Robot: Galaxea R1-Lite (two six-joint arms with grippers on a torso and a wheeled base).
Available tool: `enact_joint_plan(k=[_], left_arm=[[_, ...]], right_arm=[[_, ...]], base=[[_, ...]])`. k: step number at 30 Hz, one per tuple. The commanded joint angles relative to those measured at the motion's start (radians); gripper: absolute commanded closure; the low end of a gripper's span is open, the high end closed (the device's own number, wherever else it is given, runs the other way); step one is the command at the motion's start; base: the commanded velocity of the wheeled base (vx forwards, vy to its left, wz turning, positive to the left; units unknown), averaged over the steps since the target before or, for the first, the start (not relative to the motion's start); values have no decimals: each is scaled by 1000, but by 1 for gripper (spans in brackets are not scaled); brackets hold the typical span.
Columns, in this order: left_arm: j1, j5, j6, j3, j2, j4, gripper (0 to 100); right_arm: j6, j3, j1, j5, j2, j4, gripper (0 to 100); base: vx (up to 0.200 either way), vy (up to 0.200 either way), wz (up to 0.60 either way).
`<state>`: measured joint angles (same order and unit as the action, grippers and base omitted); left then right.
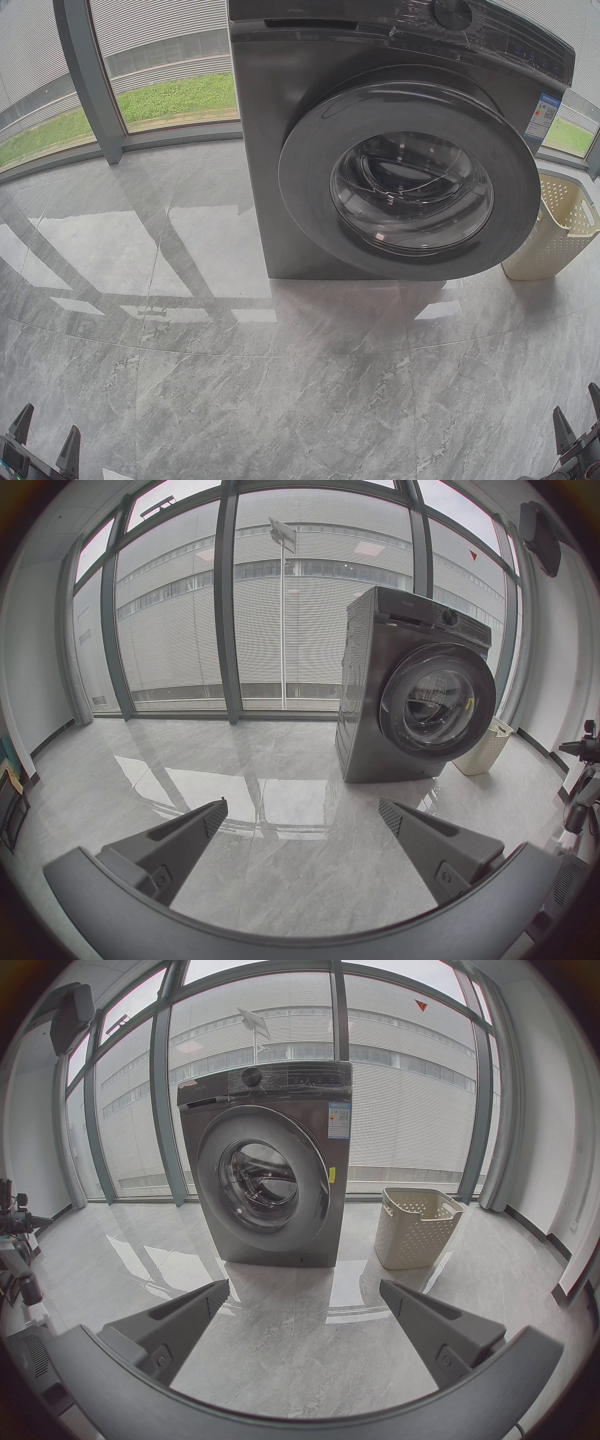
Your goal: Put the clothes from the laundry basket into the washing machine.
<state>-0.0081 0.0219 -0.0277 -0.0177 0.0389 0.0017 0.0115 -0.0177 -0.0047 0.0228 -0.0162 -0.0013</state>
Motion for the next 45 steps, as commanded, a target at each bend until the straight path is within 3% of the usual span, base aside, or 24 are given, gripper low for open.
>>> enact_joint_plan(k=[1, 9, 14, 17, 20, 23, 26, 27, 31, 35, 37, 40, 45], left_arm=[[3, -5, 2, 18, -37, 0, 0], [3, -4, -3, 18, -37, 0, 0], [3, -7, 2, 18, -37, 0, 0], [3, -5, 2, 18, -37, 0, 0], [3, -7, 5, 18, -37, 0, 0], [3, -7, 5, 18, -37, 0, 0], [3, -7, 5, 18, -37, 0, 0], [3, -7, 5, 18, -37, 0, 0], [3, -5, 9, 18, -37, 0, 0], [3, -5, 12, 18, -37, 1, 0], [5, -4, 12, 18, -37, 0, 0], [3, -4, 9, 18, -39, 1, 0], [3, -8, -5, 18, -37, -2, 0]], right_arm=[[-7, 18, -1, -3, 9, 1, 0], [-16, 12, 0, 0, 9, -23, 0], [-68, -191, 0, -3, -28, -5, 0], [-71, -208, 5, 16, -136, 58, 0], [-81, -202, 14, 37, -278, 44, 0], [-108, -228, 38, 85, -541, -106, 0], [-113, -246, 80, 91, -745, -290, 0], [-113, -246, 84, 91, -754, -298, 0], [-140, -286, 292, 62, -961, -454, 0], [-251, -337, 445, 16, -1097, -491, 0], [-311, -358, 499, -12, -1165, -519, 0], [-358, -372, 555, -46, -1243, -589, 0], [-375, -387, 606, -87, -1344, -753, 0]], base=[[0, 0, 0], [0, 0, 0], [0, -200, 0], [0, -200, 0], [0, -200, 0], [0, -200, 0], [0, -200, 0], [0, -200, 0], [0, -200, 0], [0, -200, 0], [0, -200, 0], [0, -200, 0], [0, -200, 0]])
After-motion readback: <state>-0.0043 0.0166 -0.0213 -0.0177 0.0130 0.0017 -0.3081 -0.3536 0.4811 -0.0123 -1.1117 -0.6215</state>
